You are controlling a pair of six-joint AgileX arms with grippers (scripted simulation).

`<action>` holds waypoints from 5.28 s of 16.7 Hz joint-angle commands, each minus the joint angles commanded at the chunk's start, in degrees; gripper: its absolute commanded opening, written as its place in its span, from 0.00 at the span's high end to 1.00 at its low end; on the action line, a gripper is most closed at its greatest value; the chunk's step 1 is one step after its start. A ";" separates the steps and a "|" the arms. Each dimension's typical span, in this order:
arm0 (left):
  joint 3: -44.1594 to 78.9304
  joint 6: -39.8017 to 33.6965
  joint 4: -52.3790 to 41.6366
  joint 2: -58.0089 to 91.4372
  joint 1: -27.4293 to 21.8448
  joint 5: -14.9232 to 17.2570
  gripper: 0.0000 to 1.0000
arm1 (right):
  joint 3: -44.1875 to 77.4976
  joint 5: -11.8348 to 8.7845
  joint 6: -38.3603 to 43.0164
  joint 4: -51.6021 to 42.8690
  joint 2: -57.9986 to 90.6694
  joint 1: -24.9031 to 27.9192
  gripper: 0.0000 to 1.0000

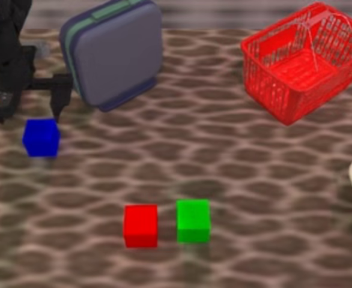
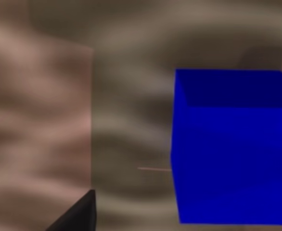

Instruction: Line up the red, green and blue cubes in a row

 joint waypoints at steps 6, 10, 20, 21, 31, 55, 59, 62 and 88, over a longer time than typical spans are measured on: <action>-7.90 0.13 13.25 4.86 0.08 0.05 0.00 | 0.00 0.00 0.00 0.00 0.00 0.00 0.00; -8.91 0.15 14.65 5.56 0.09 0.06 0.00 | 0.00 0.00 0.00 0.00 0.00 0.00 0.00; -8.91 0.15 14.65 5.56 0.09 0.06 0.68 | 0.00 0.00 0.00 0.00 0.00 0.00 0.00; -8.91 0.15 14.65 5.56 0.09 0.06 0.75 | 0.00 0.00 0.00 0.00 0.00 0.00 0.00; -8.91 0.15 14.65 5.56 0.09 0.06 1.00 | 0.00 0.00 0.00 0.00 0.00 0.00 0.00; 9.63 -20.66 -4.45 4.97 -20.88 -0.26 1.00 | 0.00 0.00 0.00 0.00 0.00 0.00 0.00; 15.62 -37.86 -8.13 7.78 -39.01 -0.41 1.00 | 0.00 0.00 0.00 0.00 0.00 0.00 0.00; 18.76 -46.85 -9.79 8.60 -48.06 -0.64 1.00 | 0.00 0.00 0.00 0.00 0.00 0.00 0.00; 7.54 -50.41 4.14 10.50 -51.65 -0.80 0.55 | 0.00 0.00 0.00 0.00 0.00 0.00 0.00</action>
